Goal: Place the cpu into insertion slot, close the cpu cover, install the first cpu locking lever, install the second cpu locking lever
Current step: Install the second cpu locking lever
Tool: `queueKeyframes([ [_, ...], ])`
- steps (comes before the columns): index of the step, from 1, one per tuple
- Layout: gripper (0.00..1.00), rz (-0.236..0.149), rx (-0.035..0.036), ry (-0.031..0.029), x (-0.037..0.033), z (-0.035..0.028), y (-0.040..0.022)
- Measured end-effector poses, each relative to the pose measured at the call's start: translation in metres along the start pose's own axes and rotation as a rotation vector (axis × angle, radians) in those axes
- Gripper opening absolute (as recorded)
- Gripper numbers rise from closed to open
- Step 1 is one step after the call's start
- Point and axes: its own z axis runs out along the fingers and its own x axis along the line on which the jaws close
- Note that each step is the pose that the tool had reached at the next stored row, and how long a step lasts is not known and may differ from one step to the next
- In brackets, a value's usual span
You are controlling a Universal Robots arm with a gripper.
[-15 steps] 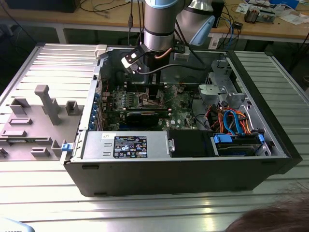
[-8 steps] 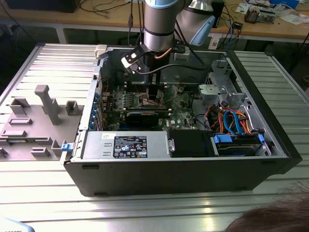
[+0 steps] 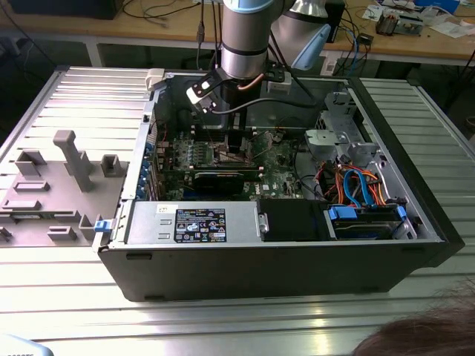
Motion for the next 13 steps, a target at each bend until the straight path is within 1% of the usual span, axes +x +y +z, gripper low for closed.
queueKeyframes([
  [13, 0.55, 0.015, -0.0002, 0.0, 0.0, 0.0002, 0.0],
])
